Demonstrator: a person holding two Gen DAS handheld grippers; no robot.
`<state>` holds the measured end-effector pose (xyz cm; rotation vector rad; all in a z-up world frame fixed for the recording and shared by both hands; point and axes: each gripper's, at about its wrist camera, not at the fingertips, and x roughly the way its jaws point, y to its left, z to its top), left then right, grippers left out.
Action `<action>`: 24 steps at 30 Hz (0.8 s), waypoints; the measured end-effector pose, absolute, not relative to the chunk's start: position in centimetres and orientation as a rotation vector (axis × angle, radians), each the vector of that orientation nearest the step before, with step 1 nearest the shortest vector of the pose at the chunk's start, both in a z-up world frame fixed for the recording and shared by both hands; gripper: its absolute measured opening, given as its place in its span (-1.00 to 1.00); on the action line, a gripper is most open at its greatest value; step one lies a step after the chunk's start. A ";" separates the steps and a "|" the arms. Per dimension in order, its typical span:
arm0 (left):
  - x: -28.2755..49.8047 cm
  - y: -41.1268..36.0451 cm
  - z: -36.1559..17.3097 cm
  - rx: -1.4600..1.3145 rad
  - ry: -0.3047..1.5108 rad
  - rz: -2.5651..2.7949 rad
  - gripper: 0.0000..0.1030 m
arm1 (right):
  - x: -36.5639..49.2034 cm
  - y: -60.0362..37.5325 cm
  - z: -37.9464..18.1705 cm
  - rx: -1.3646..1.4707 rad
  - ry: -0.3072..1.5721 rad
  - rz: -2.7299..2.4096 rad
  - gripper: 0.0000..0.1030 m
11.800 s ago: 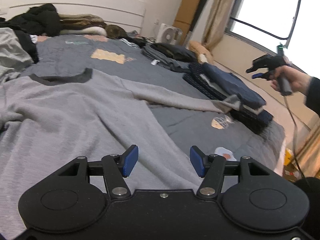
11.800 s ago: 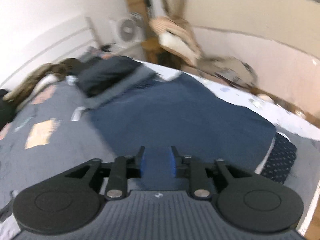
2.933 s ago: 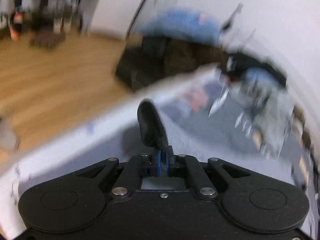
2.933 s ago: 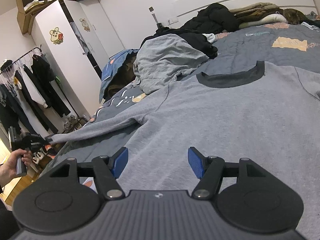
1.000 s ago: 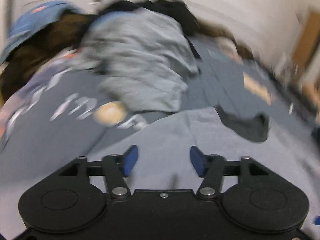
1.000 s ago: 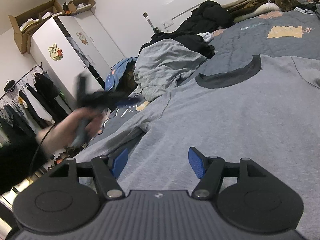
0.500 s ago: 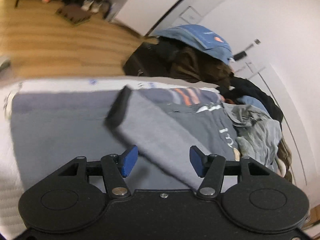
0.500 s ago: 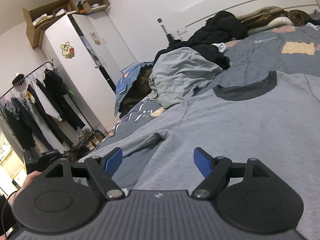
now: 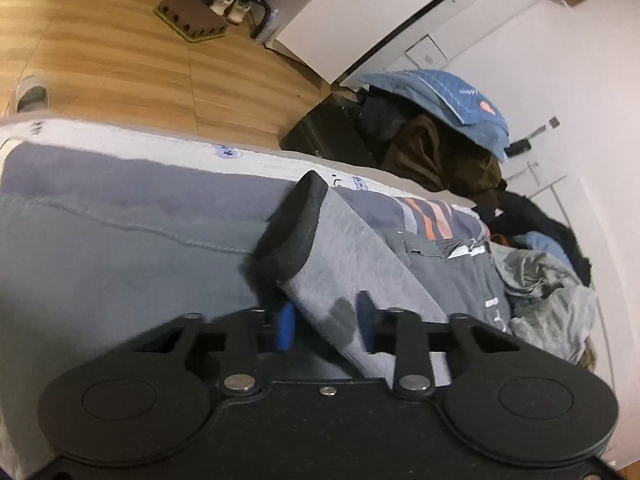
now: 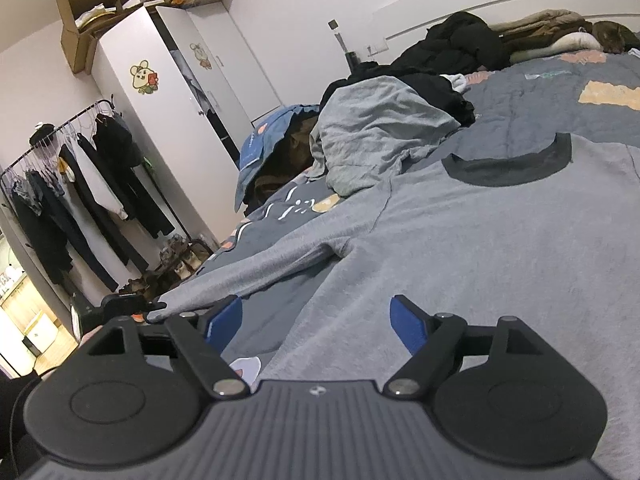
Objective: Fold clothes
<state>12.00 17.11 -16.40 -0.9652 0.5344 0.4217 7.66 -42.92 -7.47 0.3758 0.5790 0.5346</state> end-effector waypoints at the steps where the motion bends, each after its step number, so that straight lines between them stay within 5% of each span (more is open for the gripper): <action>1: 12.2 17.2 -16.3 -0.953 0.538 0.425 -0.76 | 7.7 -43.0 -7.6 0.379 0.582 0.532 0.56; 24: 16.0 10.3 -6.3 -0.378 0.539 0.342 -0.88 | 5.9 -41.1 -5.2 0.334 0.552 0.667 0.57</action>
